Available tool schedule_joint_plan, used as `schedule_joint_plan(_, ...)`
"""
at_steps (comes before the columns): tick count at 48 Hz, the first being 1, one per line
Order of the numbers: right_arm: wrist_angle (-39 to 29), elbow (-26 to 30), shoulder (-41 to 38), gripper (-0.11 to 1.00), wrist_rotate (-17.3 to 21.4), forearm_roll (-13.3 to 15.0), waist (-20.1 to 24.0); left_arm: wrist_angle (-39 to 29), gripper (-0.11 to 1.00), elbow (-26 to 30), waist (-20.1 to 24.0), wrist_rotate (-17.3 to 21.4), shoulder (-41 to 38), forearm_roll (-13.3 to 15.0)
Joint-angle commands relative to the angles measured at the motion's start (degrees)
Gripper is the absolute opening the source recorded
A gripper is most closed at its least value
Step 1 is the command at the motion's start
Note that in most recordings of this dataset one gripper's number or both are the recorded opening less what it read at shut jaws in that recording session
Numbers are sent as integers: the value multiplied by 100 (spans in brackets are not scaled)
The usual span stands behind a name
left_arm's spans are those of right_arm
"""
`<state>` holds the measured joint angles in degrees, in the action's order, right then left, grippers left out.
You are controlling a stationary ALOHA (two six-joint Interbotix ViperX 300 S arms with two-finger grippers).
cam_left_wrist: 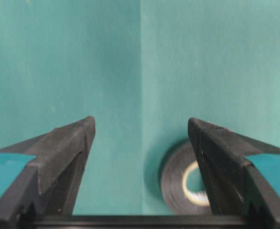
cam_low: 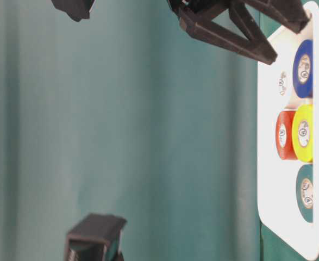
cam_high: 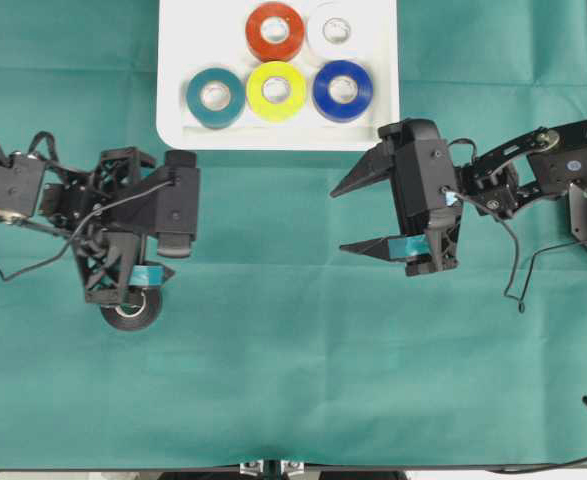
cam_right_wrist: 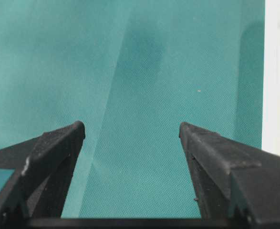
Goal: Put the tape alternately from left to right into the white case.
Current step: 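Lower the left gripper onto the black tape roll and grasp it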
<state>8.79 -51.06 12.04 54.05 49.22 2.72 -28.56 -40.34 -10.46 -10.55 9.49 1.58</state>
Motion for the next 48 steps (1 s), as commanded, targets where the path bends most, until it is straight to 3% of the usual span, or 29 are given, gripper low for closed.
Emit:
schedule_joint_plan(1,18,88,35,84,9,-18,18,-53,92,-88,-62,-176,272,9)
schedule_joint_plan(24,18,114,-9,84,9,-18,18,-35,92,-773,-325,-1028,853,9)
schedule_joint_plan(42,9,141,-44,84,9,-18,18,-18,92,-791,-352,-1134,800,9)
schedule_joint_plan(48,9,132,-44,84,9,-18,18,-18,92,-782,-448,-1380,694,18)
